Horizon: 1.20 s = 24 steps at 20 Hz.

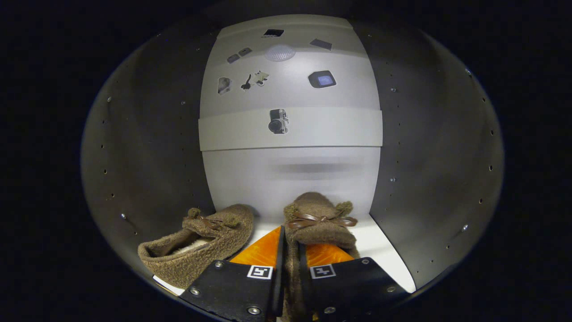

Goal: Open the shoe cabinet door, grab the shoes and put them into the shoe cabinet, then close the shoe cabinet door.

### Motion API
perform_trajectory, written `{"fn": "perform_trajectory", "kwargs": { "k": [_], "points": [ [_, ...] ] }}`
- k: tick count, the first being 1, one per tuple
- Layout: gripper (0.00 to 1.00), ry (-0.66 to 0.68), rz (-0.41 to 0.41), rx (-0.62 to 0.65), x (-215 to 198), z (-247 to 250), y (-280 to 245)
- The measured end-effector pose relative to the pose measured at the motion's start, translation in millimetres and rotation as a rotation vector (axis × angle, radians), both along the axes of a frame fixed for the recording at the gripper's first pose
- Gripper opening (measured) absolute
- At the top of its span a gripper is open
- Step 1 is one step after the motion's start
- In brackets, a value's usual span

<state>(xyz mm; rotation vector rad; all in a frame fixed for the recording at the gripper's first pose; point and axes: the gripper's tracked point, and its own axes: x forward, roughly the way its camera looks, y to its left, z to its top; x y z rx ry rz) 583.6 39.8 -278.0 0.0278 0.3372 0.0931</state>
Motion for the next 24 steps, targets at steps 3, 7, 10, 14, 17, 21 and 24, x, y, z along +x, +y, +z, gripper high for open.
{"fn": "perform_trajectory", "kwargs": {
  "k": [3, 7, 10, 14, 17, 21, 24],
  "points": [
    [0.21, 0.005, -0.001, -0.019, -8, 2, 3],
    [0.42, 0.005, 0.000, -0.025, -37, 12, 11],
    [0.55, -0.056, -0.028, -0.052, -62, 40, 10],
    [0.66, -0.137, -0.010, 0.005, -108, 90, 28],
    [0.74, -0.193, -0.016, 0.017, -156, 125, 40],
    [0.80, -0.232, 0.024, 0.039, -236, 162, 62],
    [0.84, -0.241, 0.031, 0.026, -292, 177, 65]
  ]
}}
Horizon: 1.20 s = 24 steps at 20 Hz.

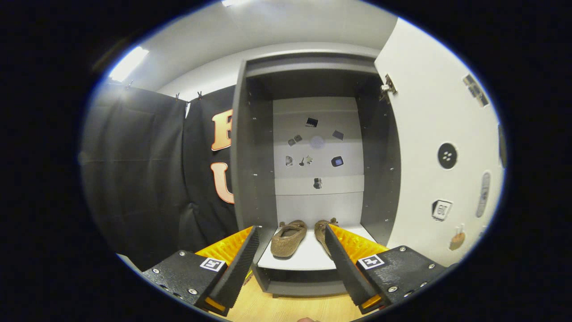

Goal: Open the shoe cabinet door, grab the shoes and put them into the shoe cabinet, then close the shoe cabinet door.

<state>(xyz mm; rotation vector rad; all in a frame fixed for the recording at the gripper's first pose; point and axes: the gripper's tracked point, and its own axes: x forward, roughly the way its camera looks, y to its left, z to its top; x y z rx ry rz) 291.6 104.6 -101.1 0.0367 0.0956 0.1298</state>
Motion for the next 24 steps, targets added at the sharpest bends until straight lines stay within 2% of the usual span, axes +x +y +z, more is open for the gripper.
{"fn": "perform_trajectory", "kwargs": {
  "k": [4, 8, 12, 15, 20, 24],
  "points": [
    [0.90, 0.005, -0.007, -0.036, -68, 17, -8],
    [0.93, -0.010, -0.002, -0.022, -113, 29, -36],
    [0.93, -0.001, 0.049, 0.074, -149, 31, -79],
    [0.93, 0.014, 0.094, 0.095, -180, 28, -120],
    [0.93, 0.018, 0.189, 0.151, -219, 25, -176],
    [0.93, 0.010, 0.200, 0.183, -222, 14, -216]
  ]
}}
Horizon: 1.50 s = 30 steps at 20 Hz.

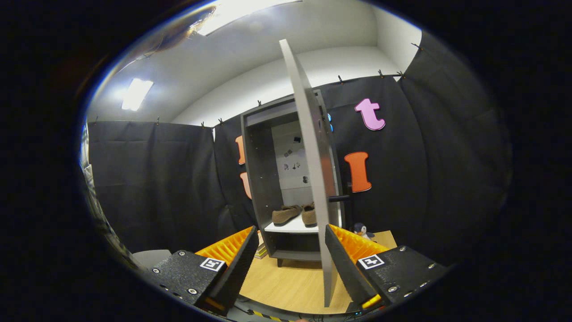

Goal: Open the shoe cabinet door, grab the shoes and put them into the shoe cabinet, then close the shoe cabinet door.

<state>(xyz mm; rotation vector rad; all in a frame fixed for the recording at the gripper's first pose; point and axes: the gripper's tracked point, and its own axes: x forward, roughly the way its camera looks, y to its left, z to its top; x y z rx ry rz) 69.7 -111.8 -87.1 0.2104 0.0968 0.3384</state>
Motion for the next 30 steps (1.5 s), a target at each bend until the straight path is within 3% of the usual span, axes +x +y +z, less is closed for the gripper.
{"fn": "perform_trajectory", "kwargs": {
  "k": [10, 14, 21, 30],
  "points": [
    [0.95, 0.007, 0.018, 0.013, 44, -25, -68],
    [0.95, 0.001, 0.077, 0.020, 62, -26, -51],
    [0.92, 0.009, 0.099, 0.036, 65, -29, -38],
    [0.91, 0.007, 0.138, -0.030, 73, -23, 37]
  ]
}}
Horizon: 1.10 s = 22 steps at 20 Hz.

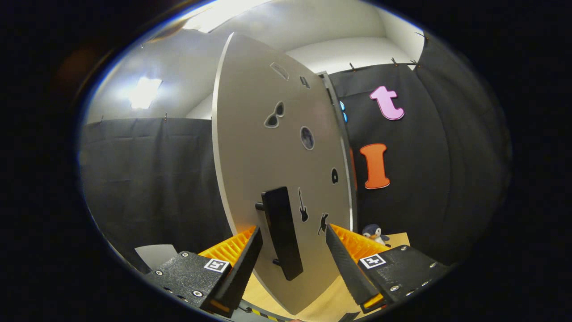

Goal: Open the shoe cabinet door, grab the shoes and put them into the shoe cabinet, then close the shoe cabinet door.

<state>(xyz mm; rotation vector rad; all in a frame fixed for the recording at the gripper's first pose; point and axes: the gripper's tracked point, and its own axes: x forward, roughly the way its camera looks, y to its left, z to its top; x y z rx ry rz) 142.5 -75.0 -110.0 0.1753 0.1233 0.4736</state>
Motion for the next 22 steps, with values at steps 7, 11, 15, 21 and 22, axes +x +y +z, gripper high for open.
{"fn": "perform_trajectory", "kwargs": {
  "k": [7, 11, 15, 21, 22],
  "points": [
    [0.91, 0.026, -0.020, -0.020, 22, -1, 71],
    [0.92, 0.023, -0.083, -0.038, 45, 1, 119],
    [0.93, 0.007, -0.180, -0.057, 75, -4, 163],
    [0.94, 0.016, -0.334, -0.124, 126, -27, 205],
    [0.94, 0.004, -0.361, -0.113, 134, -27, 206]
  ]
}}
